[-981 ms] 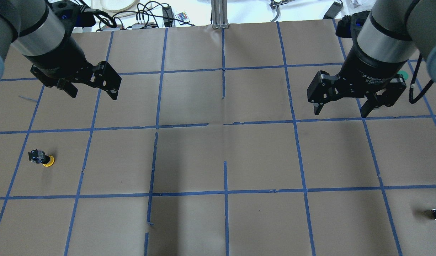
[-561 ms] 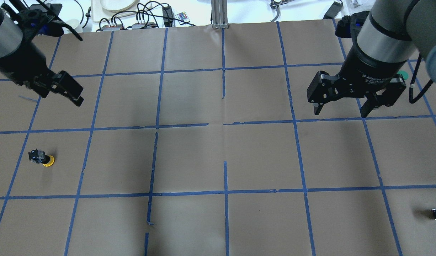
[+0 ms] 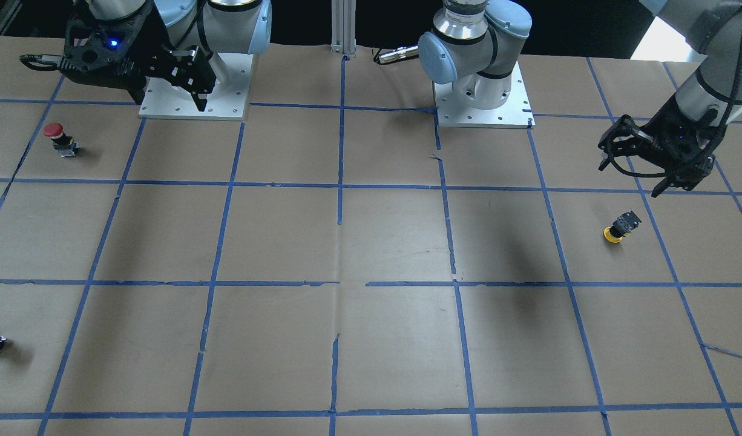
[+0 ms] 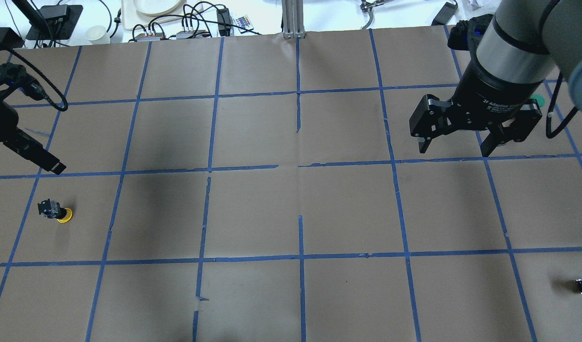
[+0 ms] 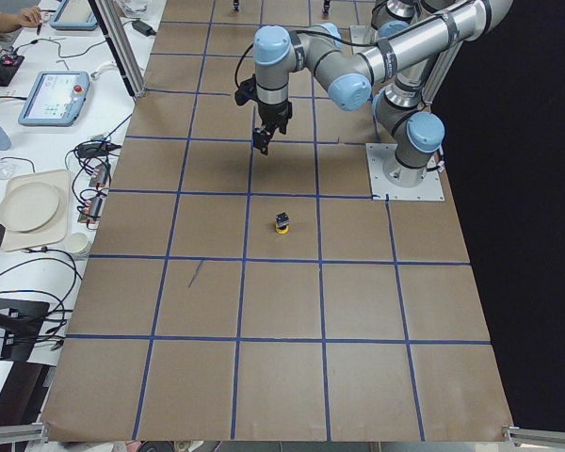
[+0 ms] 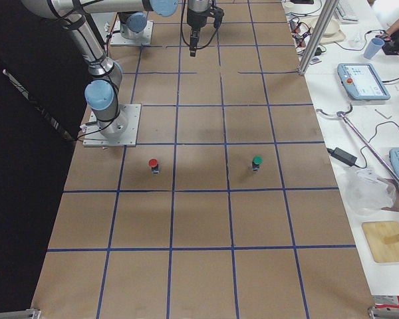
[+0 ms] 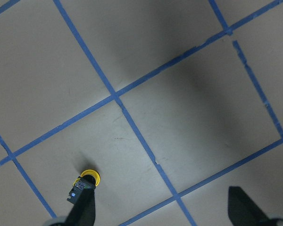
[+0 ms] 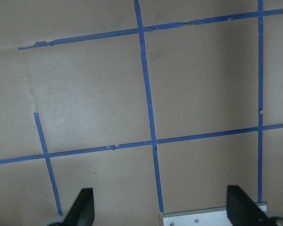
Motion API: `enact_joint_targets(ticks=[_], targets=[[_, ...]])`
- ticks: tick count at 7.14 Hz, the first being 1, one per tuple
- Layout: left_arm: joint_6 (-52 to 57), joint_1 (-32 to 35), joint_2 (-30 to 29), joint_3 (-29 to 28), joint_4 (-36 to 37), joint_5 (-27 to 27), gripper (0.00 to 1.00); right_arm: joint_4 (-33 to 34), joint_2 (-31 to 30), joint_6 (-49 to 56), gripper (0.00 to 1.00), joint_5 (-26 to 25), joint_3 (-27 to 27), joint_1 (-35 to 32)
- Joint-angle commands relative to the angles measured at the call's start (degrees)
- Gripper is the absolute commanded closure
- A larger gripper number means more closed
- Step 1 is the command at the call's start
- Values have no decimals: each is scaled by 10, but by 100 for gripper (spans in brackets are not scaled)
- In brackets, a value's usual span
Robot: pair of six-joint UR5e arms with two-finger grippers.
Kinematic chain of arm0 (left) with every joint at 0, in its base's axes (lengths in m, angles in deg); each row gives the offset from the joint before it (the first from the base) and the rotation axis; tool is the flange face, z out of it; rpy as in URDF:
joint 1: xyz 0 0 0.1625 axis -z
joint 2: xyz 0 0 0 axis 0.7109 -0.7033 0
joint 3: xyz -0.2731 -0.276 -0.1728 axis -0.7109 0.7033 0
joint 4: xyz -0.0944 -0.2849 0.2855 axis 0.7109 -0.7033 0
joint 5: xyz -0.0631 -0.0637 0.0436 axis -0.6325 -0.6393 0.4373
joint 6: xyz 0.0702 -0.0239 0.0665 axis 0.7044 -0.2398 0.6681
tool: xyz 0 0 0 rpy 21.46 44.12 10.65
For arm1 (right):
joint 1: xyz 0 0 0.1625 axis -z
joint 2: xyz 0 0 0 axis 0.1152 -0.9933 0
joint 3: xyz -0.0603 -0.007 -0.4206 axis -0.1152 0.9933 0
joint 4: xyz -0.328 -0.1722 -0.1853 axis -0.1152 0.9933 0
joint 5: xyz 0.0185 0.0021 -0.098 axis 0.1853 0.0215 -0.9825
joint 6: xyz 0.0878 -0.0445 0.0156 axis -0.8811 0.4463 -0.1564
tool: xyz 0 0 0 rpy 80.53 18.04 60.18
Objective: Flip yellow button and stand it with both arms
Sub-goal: 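Lower the left gripper over the yellow button and close on its body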
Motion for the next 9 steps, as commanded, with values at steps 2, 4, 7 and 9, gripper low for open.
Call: enact_joint_targets(ticks=[2,4,7,9], targets=[[226,-82,-83,24,89,0,1,1,0,-3,0,1,0,0],[339,-89,-155,25,173,0,1,1,0,-6,0,0,0,-1],[376,-96,-173,52,185,5,1,20,0,-9,0,-1,0,-1],[381,-107,-170,85,249,27,1,18,0,-2,0,-1,-1,-2]])
